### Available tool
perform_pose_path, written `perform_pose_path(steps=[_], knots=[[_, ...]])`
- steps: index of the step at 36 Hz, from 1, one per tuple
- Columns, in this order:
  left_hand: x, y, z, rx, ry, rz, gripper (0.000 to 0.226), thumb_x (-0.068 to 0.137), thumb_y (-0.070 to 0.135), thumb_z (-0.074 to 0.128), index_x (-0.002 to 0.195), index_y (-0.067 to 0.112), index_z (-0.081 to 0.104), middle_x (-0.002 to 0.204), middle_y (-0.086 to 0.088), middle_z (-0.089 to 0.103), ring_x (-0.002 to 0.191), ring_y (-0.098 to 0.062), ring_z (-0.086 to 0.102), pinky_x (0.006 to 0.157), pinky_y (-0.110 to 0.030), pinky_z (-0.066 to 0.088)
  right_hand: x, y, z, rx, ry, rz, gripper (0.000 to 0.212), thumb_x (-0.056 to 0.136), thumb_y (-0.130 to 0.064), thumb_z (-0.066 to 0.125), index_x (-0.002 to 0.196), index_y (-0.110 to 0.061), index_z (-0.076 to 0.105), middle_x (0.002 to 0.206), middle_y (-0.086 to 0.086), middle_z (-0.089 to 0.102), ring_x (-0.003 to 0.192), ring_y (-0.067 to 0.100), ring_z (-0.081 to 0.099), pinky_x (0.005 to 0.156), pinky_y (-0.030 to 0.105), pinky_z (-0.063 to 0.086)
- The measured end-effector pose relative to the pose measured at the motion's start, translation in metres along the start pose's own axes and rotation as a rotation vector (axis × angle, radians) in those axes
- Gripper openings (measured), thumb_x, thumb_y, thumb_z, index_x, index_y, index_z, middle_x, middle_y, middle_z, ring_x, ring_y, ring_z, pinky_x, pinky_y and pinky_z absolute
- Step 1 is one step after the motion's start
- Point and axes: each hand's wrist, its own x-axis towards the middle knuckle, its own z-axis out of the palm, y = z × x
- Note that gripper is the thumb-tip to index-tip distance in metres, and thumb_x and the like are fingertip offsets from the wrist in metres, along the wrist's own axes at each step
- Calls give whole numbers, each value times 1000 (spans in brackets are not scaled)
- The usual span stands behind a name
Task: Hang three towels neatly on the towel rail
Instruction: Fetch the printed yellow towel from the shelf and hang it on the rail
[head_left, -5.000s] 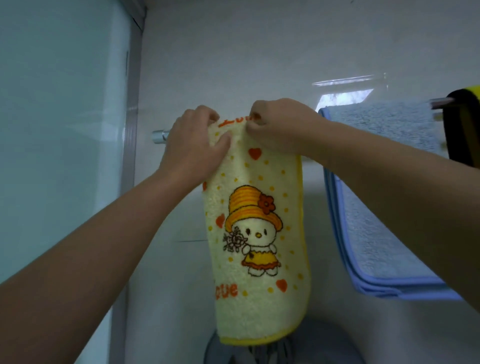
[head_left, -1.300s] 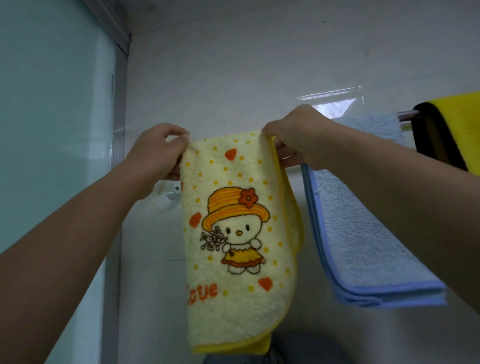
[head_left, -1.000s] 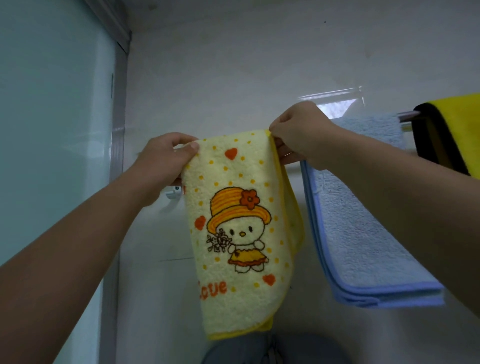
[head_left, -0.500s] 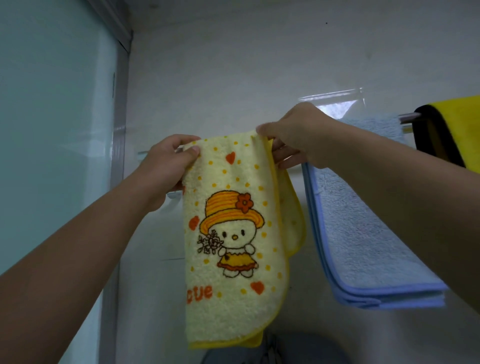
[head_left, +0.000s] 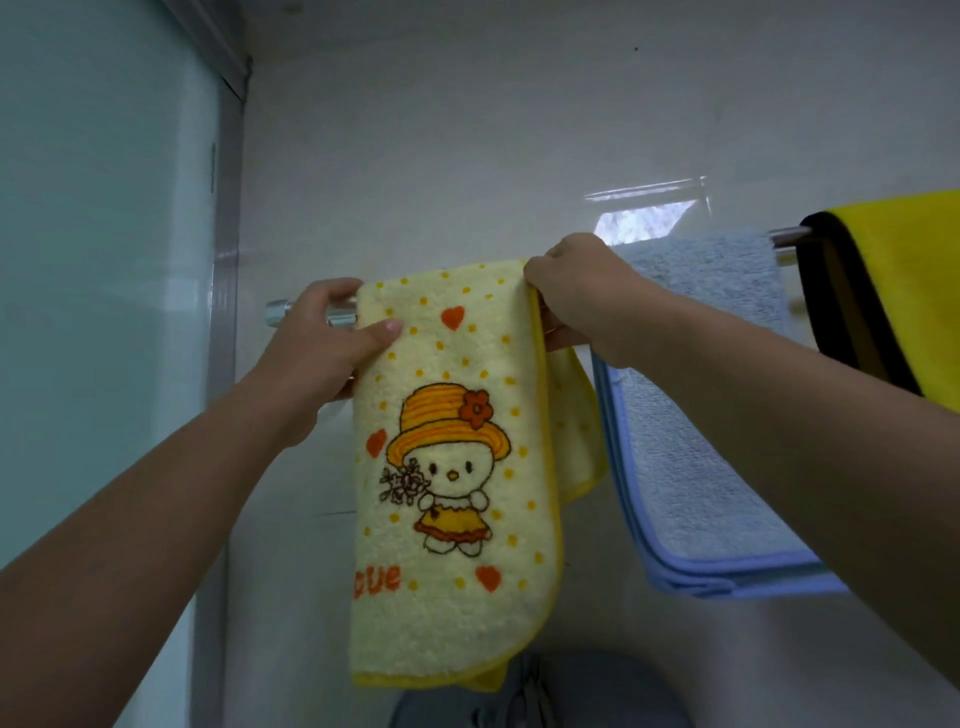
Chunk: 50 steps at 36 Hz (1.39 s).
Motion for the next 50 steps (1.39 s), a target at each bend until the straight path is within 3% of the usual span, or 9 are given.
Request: perform_pose_path(steps=[5,11,14,21,27,30,37,45,50], knots=[[-22,-9,-1,-158,113,-46,51,77,17,70,119,18,41,95,-2,63,77,-14,64,54,-26,50,-15,10,5,139,-44,65,33,88,-17,50,113,4,54,89,21,57,81,30,61,72,39,56],[-50,-17,-2,-238,-196,-224,44,66,24,69,107,12,58,88,-6,74,70,-16,71,55,-28,57,-36,30,10,240,-280,187,39,82,-33,65,114,-12,56,107,7,68,94,24,66,83,41,54],[-62,-25,-1,-271,-264,-254,19,80,5,59,98,12,61,80,-4,75,69,-18,71,55,-29,58,-47,38,16,274,-369,220,42,81,-31,66,118,-14,55,107,5,69,94,22,67,82,40,55],[-84,-37,-2,-387,-307,-293,43,77,-20,29,93,3,60,79,-10,74,74,-24,72,57,-35,59,-69,57,31,283,-415,219,41,82,-31,64,121,-23,54,115,0,66,104,21,63,93,47,49],[-97,-43,-5,-313,-259,-337,50,74,-20,29,105,6,58,93,-11,72,86,-26,70,65,-38,57,-89,68,34,297,-147,144,38,84,-33,60,118,-21,47,107,-5,63,91,10,63,65,26,53],[-105,-44,-5,-217,-241,-348,41,80,-14,37,105,11,57,85,-5,73,75,-18,71,57,-33,55,-98,73,31,308,-78,90,22,85,-29,59,106,-26,53,96,-10,65,81,4,65,51,15,49],[-122,-41,-8,-173,-320,-438,28,87,1,50,112,12,55,92,-3,75,81,-18,71,61,-32,57,-114,77,24,435,-283,175,12,85,-24,61,83,-16,70,75,-7,75,67,6,70,47,15,50],[-133,-40,-6,-230,-452,-513,48,67,33,66,112,19,59,105,0,72,96,-19,69,77,-38,56,-121,84,20,317,-493,291,21,82,-34,63,83,-15,72,86,-2,76,81,13,71,70,28,57],[-137,-42,-4,-253,-443,-505,37,80,-9,53,110,12,58,101,-4,73,93,-21,69,76,-34,57,-125,86,19,268,-547,298,37,64,-42,67,83,-11,73,90,3,75,89,20,70,86,41,54]])
